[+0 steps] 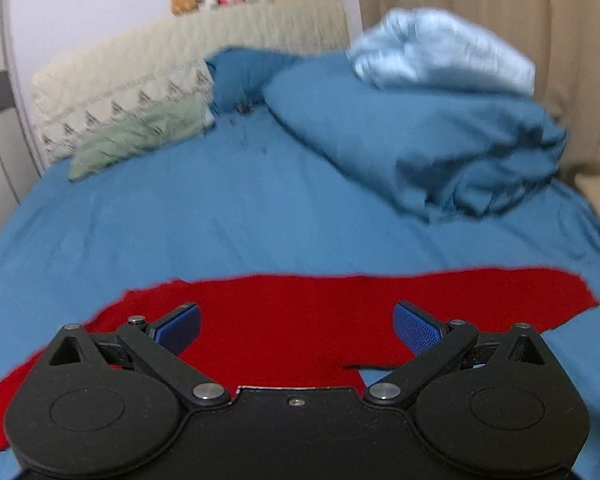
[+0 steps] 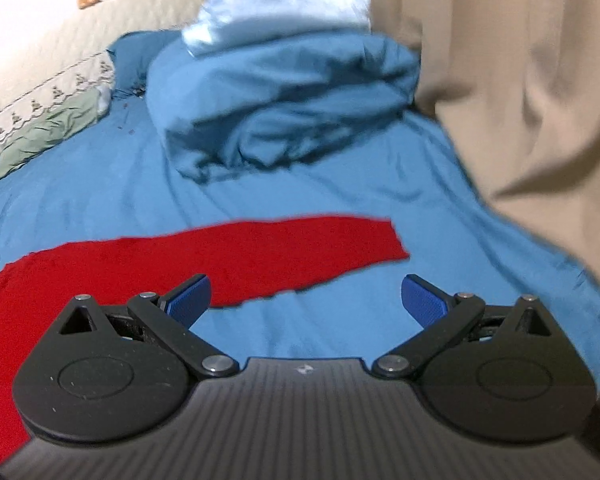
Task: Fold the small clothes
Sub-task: 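Grasp the sweater sleeve cuff with the right gripper and lift it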
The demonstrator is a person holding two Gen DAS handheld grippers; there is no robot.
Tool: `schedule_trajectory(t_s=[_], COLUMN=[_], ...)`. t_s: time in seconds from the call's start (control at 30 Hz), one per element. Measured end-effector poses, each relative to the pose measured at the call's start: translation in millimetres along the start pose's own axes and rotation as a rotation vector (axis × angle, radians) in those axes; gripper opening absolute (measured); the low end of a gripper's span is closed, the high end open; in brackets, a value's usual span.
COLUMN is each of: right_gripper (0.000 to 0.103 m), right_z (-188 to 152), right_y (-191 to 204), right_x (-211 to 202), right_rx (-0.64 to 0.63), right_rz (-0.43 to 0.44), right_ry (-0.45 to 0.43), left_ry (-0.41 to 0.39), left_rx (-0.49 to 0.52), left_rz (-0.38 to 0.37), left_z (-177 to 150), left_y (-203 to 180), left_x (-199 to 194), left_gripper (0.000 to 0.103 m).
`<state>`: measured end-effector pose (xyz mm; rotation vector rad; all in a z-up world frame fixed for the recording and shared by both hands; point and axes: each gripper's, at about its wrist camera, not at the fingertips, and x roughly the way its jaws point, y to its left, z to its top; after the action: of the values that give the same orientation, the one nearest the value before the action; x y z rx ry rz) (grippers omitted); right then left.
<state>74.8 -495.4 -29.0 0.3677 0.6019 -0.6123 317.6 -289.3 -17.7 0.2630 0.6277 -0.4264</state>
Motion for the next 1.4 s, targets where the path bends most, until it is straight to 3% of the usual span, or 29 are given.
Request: schedule_trajectory(t_s=[0.2, 0.47, 0.53, 0.67, 0.73, 0.83, 0.97, 1.17, 1.3, 1.4], right_gripper=[0.103, 0.103, 0.088, 0.065, 0.036, 0.023, 0.020, 0.020, 0.020, 0.020], right_z=[-44.2, -43.3, -37.5, -30.0, -25.5, -19.4, -4.0, 45.1, 70.7, 73.5], right_y=[-22.6, -24.9, -25.5, -31.4, -32.9, -39.9, -34.2, 30.6, 111.5, 188.0], right_x=[77.7, 140.8, 155.8, 176.5, 182.2, 186.4, 178.0, 135.2, 105.1, 90.9], right_rx=[0.108, 0.139, 0.147, 0.202, 0.215, 0.269, 0.270, 0.184, 0.079, -0.044], right_rz=[0.052, 0.094, 0.102, 0.087, 0.063, 0.060, 0.067, 0.211, 0.388, 0.529], right_ry=[0.077, -0.028, -0.037, -0.056, -0.062, -0.063, -0.078, -0.179, -0.244, -0.271], left_ry=[0.096, 0.195, 0.225, 0.213, 0.210, 0.208, 0.168, 0.062, -0.025, -0.047], left_rx=[-0.010, -0.077, -0.110, -0.133, -0.129, -0.130, -0.109, -0.124, -0.151, -0.146], left_rz=[-0.037, -0.021, -0.045, -0.048, -0.048, -0.054, -0.019, 0.017, 0.074, 0.138], left_z=[-24.5, -41.1, -44.8, -45.7, -45.9, -47.0, -37.5, -17.7, -14.4, -18.2], left_y=[-3.2, 7.7, 14.6, 21.6, 22.7, 28.7, 40.4, 91.0, 137.3, 172.2], left_x=[77.1, 147.8, 159.0, 162.5, 162.3, 160.1, 147.9, 95.4, 54.3, 33.9], left_gripper=[0.103, 0.103, 0.103, 0.103, 0.103, 0.103, 0.103, 0.103, 0.103, 0.103])
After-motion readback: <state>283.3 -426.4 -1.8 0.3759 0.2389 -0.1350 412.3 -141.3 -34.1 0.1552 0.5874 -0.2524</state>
